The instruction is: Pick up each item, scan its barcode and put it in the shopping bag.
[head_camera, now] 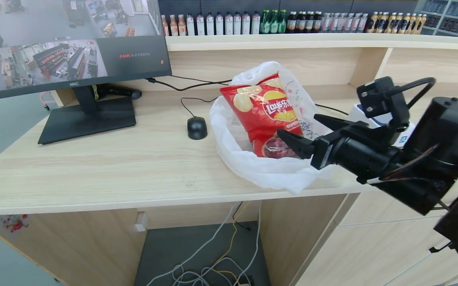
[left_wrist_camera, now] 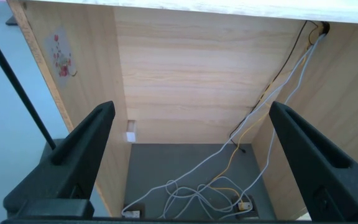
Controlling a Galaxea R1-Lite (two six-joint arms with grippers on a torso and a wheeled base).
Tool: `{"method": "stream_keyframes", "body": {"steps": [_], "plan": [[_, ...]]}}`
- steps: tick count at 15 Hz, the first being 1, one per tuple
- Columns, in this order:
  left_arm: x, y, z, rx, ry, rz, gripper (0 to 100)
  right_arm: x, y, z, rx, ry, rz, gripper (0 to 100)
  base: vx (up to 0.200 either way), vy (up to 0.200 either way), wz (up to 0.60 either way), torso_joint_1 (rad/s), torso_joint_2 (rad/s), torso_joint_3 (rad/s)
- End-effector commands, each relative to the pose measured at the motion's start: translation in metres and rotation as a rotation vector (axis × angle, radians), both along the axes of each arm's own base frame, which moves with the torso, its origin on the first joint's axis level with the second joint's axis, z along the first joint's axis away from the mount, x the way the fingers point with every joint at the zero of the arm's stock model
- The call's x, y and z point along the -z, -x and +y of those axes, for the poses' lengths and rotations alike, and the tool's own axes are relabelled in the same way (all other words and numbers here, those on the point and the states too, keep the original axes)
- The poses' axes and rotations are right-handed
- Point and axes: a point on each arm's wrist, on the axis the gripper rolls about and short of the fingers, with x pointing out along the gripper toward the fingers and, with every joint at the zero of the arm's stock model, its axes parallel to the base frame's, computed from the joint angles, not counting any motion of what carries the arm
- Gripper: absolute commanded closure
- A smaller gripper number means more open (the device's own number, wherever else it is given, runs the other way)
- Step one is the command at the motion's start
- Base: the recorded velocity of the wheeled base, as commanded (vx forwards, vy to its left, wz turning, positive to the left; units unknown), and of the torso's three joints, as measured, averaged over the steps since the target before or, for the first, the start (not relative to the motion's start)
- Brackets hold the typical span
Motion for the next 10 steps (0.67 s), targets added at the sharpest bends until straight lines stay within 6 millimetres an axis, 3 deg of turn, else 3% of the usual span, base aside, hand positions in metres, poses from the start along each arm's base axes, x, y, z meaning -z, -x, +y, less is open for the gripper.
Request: {"method": "stream_keyframes", "body": {"steps": [1,5,10], "plan": [[0.000,0.000,0.000,0.000,0.000,-0.001,0,-0.018,0.025,-0.015,-0.003,-0.045,-0.054,0,0.000,0.000,0.00,0.000,0.00,0.000],[0.000,0.000,0.000,0.000,0.000,-0.001,0,-0.027,0.042,-0.026,-0.007,-0.076,-0.083,0,0.000,0.000,0.00,0.000,0.00,0.000],[0.000,0.000,0.000,0.000,0.000,-0.001,0,-0.028,0.046,-0.030,-0.005,-0.079,-0.089,0,0.000,0.000,0.00,0.000,0.00,0.000]]}}
